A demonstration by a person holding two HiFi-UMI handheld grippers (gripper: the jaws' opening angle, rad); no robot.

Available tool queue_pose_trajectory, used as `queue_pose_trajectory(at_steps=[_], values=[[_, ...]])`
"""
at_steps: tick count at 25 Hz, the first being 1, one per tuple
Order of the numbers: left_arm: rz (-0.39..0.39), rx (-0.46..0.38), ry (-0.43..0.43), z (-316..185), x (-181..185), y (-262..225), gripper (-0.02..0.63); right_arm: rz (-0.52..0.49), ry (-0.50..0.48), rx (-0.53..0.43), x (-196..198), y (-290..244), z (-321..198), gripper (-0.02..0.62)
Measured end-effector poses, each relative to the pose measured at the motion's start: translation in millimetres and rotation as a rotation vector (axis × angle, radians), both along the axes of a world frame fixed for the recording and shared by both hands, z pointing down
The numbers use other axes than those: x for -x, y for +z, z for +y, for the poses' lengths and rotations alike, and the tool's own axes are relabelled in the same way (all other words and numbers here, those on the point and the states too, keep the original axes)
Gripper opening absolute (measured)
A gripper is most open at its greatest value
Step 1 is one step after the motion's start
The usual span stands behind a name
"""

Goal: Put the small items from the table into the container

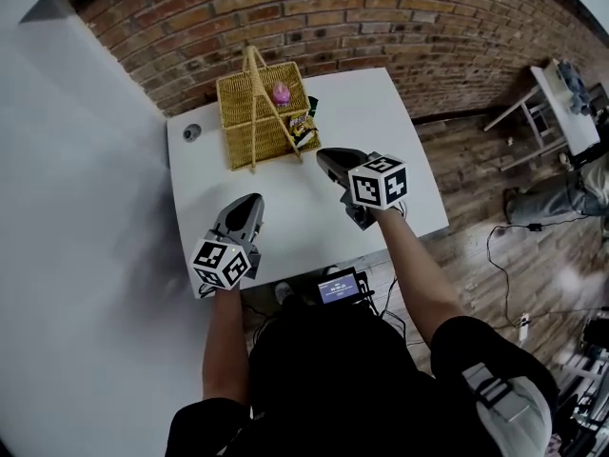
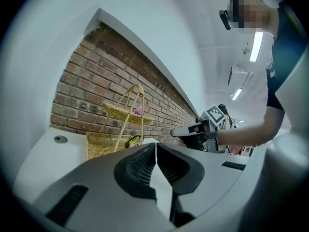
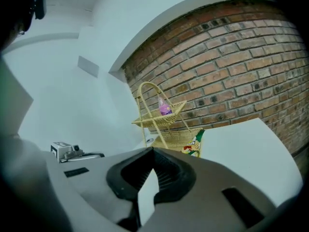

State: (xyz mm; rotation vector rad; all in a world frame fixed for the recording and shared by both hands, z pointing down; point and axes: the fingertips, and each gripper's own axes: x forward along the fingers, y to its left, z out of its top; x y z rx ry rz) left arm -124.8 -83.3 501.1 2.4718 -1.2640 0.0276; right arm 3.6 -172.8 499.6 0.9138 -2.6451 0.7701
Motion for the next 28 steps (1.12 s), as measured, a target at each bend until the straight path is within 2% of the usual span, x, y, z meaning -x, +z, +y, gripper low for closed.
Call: queue_pose_trajectory(at_steps=[11, 14, 22, 25, 28], values=[[-0.006, -0.036, 0.000, 17, 2, -7, 0.009, -0.045, -0.025, -0.002, 10, -3, 54, 0.012], [0.012, -0.042, -0.010, 19, 5, -11, 0.009, -0.049, -0.028, -0.011, 10, -8, 61, 0.012], [-0.005, -0.041, -0.035, 24, 16, -7, 0.009, -0.062, -0.014, -0.018, 7, -13, 69, 0.012], [0.021, -0.045, -0.054, 26, 24, -7, 0.009, -0.065, -0.011, -0.015, 5, -12, 68, 0.012], [0.027, -0.036, -0.063, 26, 31, -2, 0.059, -0.067, -0.010, -0.011, 4, -11, 67, 0.012]])
